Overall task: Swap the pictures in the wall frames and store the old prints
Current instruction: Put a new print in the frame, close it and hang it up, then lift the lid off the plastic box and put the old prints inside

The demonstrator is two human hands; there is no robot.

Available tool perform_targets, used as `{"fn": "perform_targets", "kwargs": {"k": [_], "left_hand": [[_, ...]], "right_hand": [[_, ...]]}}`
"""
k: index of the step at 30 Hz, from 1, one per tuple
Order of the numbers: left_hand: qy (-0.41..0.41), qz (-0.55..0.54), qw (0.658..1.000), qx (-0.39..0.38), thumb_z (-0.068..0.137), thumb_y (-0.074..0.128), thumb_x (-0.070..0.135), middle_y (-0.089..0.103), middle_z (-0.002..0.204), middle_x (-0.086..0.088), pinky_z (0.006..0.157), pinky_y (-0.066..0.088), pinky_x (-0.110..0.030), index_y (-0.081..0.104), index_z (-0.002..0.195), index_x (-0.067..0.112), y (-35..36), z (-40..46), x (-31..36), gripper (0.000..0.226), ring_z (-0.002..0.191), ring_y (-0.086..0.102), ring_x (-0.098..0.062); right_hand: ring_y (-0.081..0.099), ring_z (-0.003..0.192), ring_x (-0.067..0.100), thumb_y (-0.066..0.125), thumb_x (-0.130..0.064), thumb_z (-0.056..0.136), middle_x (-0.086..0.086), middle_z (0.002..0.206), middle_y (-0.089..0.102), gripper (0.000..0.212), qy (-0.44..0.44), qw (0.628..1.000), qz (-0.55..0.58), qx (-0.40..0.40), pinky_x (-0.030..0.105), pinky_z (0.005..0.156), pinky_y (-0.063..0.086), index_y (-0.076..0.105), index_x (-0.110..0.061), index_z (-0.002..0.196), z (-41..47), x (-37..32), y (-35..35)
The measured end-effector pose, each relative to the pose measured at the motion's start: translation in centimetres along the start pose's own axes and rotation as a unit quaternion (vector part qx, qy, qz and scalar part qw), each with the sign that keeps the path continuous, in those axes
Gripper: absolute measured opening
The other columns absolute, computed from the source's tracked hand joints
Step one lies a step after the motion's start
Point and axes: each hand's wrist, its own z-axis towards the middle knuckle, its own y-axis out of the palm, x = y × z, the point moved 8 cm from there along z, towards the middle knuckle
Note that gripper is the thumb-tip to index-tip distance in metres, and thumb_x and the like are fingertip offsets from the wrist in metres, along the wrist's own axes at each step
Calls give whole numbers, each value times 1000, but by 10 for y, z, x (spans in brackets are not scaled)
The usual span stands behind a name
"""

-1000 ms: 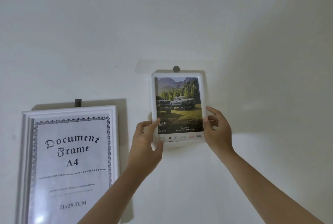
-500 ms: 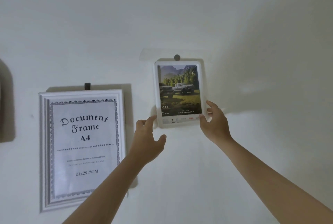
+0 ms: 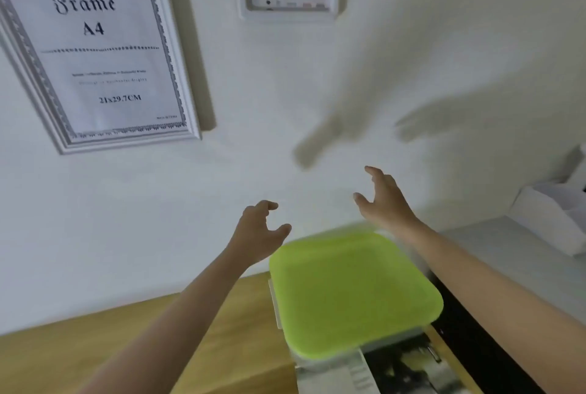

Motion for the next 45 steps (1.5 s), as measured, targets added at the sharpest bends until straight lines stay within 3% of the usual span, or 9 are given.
{"fn": "perform_targets", "kwargs": {"k": [7, 12, 16, 23, 26, 31, 36, 40, 45], "left_hand": [[-154, -8, 982, -112, 80, 68, 26, 48, 129, -11, 94, 47, -36, 48, 128, 17, 101, -54, -101, 53, 112, 51, -24], [-204, 21, 968, -145, 80, 69, 30, 45, 134, -13, 98, 45, -38, 45, 130, 17, 140, -76, -135, 57, 119, 49, -25], [-215, 20, 968, -126, 82, 66, 29, 44, 136, -12, 84, 42, -27, 44, 131, 17, 151, -80, -139, 55, 113, 51, -22], [-247, -11, 967, -64, 81, 67, 28, 52, 134, -10, 98, 43, -33, 49, 132, 16, 147, -79, -144, 56, 121, 51, -23], [-248, -12, 967, -52, 79, 69, 27, 54, 131, -8, 96, 44, -33, 50, 131, 18, 146, -80, -144, 57, 118, 53, -23], [-241, -42, 969, -24, 73, 75, 24, 53, 130, -2, 86, 50, -33, 53, 128, 25, 143, -80, -142, 59, 104, 58, -20], [-221, -64, 973, -3, 73, 76, 18, 48, 123, 1, 78, 49, -30, 56, 124, 29, 136, -85, -137, 56, 76, 53, -7], [-198, -82, 977, 5, 74, 76, 17, 42, 114, 7, 78, 47, -30, 55, 124, 31, 120, -89, -138, 56, 87, 53, -15], [-170, -80, 982, 15, 74, 75, 14, 46, 117, -1, 75, 41, -27, 54, 127, 31, 80, -105, -157, 59, 92, 53, -18]], "right_hand": [[38, 125, 37, 56, -30, 90, 21, 134, 36, 64, 131, 984, -78, -97, 46, 100, 39, 25, -14, 143, -74, 136, 53], [33, 128, 39, 57, -38, 88, 21, 137, 37, 66, 194, 964, -138, -122, 47, 102, 33, 28, -12, 142, -105, 202, 61], [36, 127, 40, 52, -50, 87, 19, 137, 41, 67, 213, 956, -156, -126, 50, 103, 32, 30, -15, 140, -111, 231, 67], [31, 122, 40, 62, -43, 84, 23, 132, 32, 68, 248, 962, -74, -92, 41, 100, 33, 35, -17, 141, -108, 233, 66], [30, 122, 38, 66, -40, 82, 21, 130, 31, 65, 243, 965, -53, -76, 38, 98, 34, 39, -18, 138, -106, 232, 63], [30, 121, 37, 69, -38, 81, 18, 129, 31, 62, 239, 969, -32, -59, 38, 98, 36, 44, -19, 134, -103, 231, 56], [28, 122, 35, 70, -37, 80, 17, 128, 30, 61, 223, 973, -21, -46, 33, 90, 34, 45, -19, 133, -100, 219, 47], [27, 123, 32, 71, -36, 80, 15, 128, 30, 62, 206, 978, -6, -19, 30, 86, 33, 45, -20, 134, -103, 198, 39], [29, 114, 26, 72, -42, 77, 12, 121, 32, 66, 185, 982, -14, 20, 33, 91, 39, 46, -22, 134, -123, 159, 50]]}}
